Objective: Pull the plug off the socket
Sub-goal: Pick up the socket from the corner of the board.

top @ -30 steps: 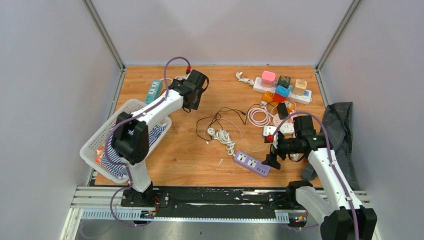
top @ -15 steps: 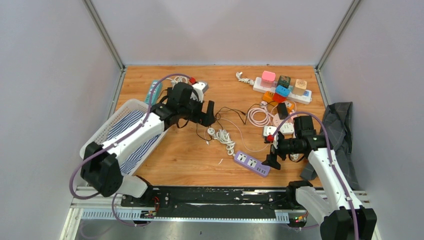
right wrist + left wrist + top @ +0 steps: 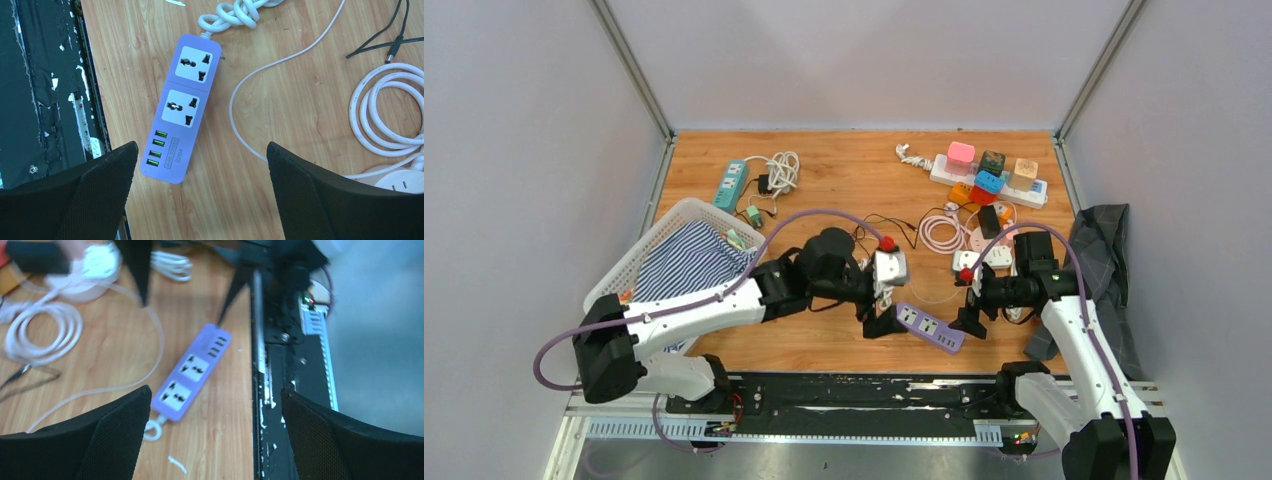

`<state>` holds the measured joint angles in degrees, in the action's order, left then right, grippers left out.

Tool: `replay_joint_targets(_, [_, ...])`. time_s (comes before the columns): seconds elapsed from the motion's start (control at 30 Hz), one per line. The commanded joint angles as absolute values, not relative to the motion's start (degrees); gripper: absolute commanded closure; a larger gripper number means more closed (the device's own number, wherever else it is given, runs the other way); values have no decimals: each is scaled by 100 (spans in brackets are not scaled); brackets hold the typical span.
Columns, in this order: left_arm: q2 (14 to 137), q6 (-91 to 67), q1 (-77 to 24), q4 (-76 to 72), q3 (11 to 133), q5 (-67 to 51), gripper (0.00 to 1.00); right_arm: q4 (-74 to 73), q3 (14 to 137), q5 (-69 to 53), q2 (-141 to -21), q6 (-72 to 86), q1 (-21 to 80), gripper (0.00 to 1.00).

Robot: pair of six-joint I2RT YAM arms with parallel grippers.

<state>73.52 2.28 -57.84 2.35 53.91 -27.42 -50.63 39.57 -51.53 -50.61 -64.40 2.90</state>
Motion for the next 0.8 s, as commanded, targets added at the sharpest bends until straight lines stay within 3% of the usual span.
replay_joint_targets(0.0, [7524,2223,-6610,79,5109,-2866,0,-5214,3902,-5335,-5011,-6548,177,0])
replay_joint_targets(0.27, [8362,3297,-6867,71,5192,-2299,0,-5245,3903,-5377,-4983,-6593,58,0])
replay_joint_targets(0.77, [10041,3568,-6926,171,6105,-1833,5,-5260,3894,-5440,-4932,-6647,-264,0])
